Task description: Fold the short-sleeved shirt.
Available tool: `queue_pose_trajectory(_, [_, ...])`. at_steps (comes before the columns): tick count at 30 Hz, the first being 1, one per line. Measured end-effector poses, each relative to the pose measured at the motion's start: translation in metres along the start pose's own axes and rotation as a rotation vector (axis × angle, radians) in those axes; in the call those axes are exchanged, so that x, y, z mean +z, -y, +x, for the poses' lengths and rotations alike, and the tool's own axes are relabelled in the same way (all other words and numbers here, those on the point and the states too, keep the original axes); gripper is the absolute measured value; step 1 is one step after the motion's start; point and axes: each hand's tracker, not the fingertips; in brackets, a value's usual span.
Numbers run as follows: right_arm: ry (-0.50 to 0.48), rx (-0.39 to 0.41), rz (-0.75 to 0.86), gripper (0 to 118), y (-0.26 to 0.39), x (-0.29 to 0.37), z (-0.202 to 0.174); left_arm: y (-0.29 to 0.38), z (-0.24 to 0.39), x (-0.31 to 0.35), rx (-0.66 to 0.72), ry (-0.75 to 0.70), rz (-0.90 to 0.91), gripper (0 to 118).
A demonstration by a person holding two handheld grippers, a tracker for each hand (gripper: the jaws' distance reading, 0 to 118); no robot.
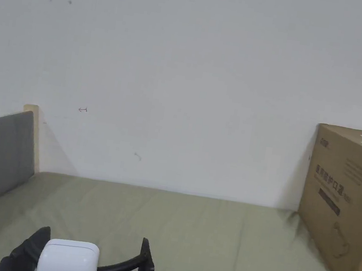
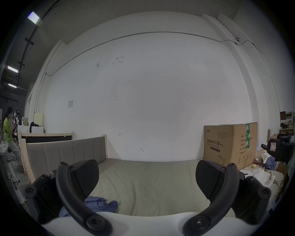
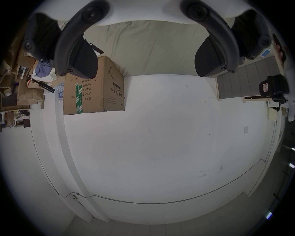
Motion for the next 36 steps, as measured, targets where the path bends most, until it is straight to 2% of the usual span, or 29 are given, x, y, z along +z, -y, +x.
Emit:
queue_pose_trajectory(2, [0.005,-0.079,-0.015,118,0.002,-0.001,0.004,-0.001,0.004,0.000,-0.025,-0.007,0.006,118])
queue_pose_trajectory(4, [0.012,-0.239,-0.049,118,0.004,-0.004,0.015,-0.002,0.012,-0.001,-0.104,-0.020,0.025,118])
queue_pose_trajectory(5, [0.024,-0.344,-0.071,118,0.007,-0.005,0.022,-0.002,0.016,-0.001,-0.157,-0.024,0.043,118])
queue_pose_trajectory(6, [0.044,-0.519,-0.108,118,0.014,-0.006,0.033,-0.002,0.024,-0.001,-0.242,-0.031,0.069,118])
queue_pose_trajectory(8, [0.087,-0.918,-0.204,118,0.035,-0.010,0.057,0.002,0.040,-0.001,-0.467,-0.030,0.132,118])
queue_pose_trajectory(10, [0.176,-1.328,-0.350,118,0.071,-0.014,0.079,0.016,0.060,-0.002,-0.793,-0.024,0.203,118])
queue_pose_trajectory(11, [0.214,-1.482,-0.427,118,0.090,-0.016,0.086,0.026,0.068,-0.003,-0.968,-0.021,0.240,118])
queue_pose_trajectory(12, [0.220,-1.620,-0.483,118,0.111,-0.016,0.093,0.040,0.075,-0.005,-1.170,-0.038,0.281,118])
queue_pose_trajectory(14, [0.240,-1.818,-0.563,118,0.141,-0.013,0.097,0.062,0.081,-0.011,-1.474,-0.098,0.347,118])
queue_pose_trajectory(15, [0.257,-1.871,-0.569,118,0.148,-0.010,0.097,0.066,0.080,-0.013,-1.498,-0.087,0.359,118])
queue_pose_trajectory(16, [0.268,-1.867,-0.569,118,0.152,-0.006,0.094,0.063,0.081,-0.012,-1.473,-0.060,0.347,118])
queue_pose_trajectory(17, [0.259,-1.821,-0.560,118,0.151,-0.006,0.095,0.059,0.081,-0.011,-1.403,-0.017,0.315,118])
queue_pose_trajectory(20, [0.232,-1.627,-0.515,118,0.129,-0.009,0.096,0.044,0.083,-0.011,-1.153,0.020,0.213,118])
queue_pose_trajectory(21, [0.198,-1.538,-0.493,118,0.116,-0.013,0.097,0.034,0.078,-0.011,-1.051,0.024,0.181,118])
queue_pose_trajectory(23, [0.136,-1.308,-0.420,118,0.086,-0.020,0.095,0.018,0.070,-0.014,-0.777,0.051,0.059,118])
queue_pose_trajectory(24, [0.120,-1.133,-0.383,118,0.065,-0.023,0.086,0.010,0.064,-0.017,-0.601,0.059,-0.021,118])
queue_pose_trajectory(25, [0.114,-0.925,-0.340,118,0.044,-0.023,0.075,0.004,0.056,-0.019,-0.398,0.076,-0.124,118])
queue_pose_trajectory(27, [0.071,-0.504,-0.200,118,0.012,-0.018,0.044,-0.001,0.034,-0.022,-0.049,0.216,-0.242,118])
queue_pose_trajectory(29, [0.062,-0.124,-0.068,118,0.001,-0.009,0.010,0.009,0.020,-0.020,0.142,0.211,-0.230,118])
queue_pose_trajectory(30, [0.064,0.038,-0.018,118,-0.001,-0.004,-0.006,0.013,0.014,-0.018,0.165,0.168,-0.197,117])
queue_pose_trajectory(31, [0.092,0.143,0.009,118,0.000,-0.001,-0.020,0.016,0.011,-0.015,0.138,0.126,-0.155,117])
queue_pose_trajectory(32, [0.106,0.182,0.027,118,0.005,0.003,-0.027,0.019,0.008,-0.013,0.124,0.100,-0.123,117])
queue_pose_trajectory(33, [0.077,0.180,0.053,118,0.008,0.009,-0.032,0.021,0.011,-0.008,0.100,0.093,-0.092,117])
queue_pose_trajectory(34, [0.005,0.116,0.064,118,0.009,0.015,-0.033,0.020,0.009,-0.006,0.086,0.103,-0.070,117])
queue_pose_trajectory(36, [-0.066,0.034,0.047,118,0.014,0.019,-0.031,0.018,0.009,-0.002,0.063,0.103,-0.038,117])
